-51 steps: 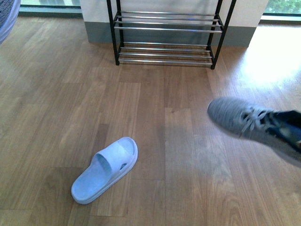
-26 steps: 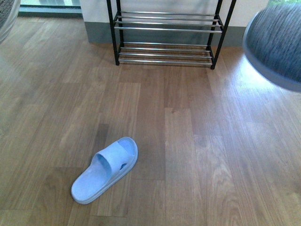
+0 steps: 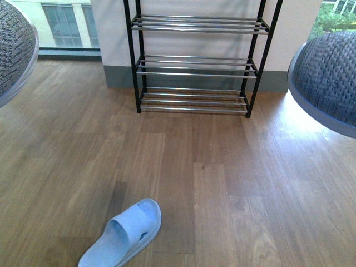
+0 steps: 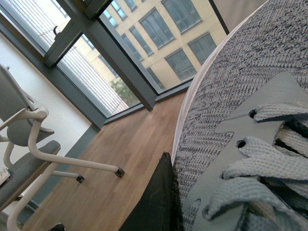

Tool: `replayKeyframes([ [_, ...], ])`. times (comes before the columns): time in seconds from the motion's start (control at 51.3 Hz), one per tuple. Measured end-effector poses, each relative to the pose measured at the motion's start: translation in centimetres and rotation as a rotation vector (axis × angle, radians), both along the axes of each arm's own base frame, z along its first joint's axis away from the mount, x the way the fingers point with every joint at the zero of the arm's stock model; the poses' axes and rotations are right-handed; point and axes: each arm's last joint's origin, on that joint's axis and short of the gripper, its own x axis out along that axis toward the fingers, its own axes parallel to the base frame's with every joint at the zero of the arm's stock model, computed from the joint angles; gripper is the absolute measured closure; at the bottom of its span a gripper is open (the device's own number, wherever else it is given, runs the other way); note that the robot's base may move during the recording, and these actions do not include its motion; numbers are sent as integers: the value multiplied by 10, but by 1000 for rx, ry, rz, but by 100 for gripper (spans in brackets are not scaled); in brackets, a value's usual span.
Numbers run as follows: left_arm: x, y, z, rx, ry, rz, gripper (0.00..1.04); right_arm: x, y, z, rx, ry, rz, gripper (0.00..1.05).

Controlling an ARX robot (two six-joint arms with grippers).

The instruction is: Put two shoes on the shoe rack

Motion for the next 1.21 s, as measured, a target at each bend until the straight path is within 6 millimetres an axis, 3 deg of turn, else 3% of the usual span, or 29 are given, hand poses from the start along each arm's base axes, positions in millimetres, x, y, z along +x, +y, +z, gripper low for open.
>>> replayKeyframes([
  [1.209, -1, 1, 0, 9, 4, 10, 102, 0, 0, 0, 1, 0, 4, 103],
])
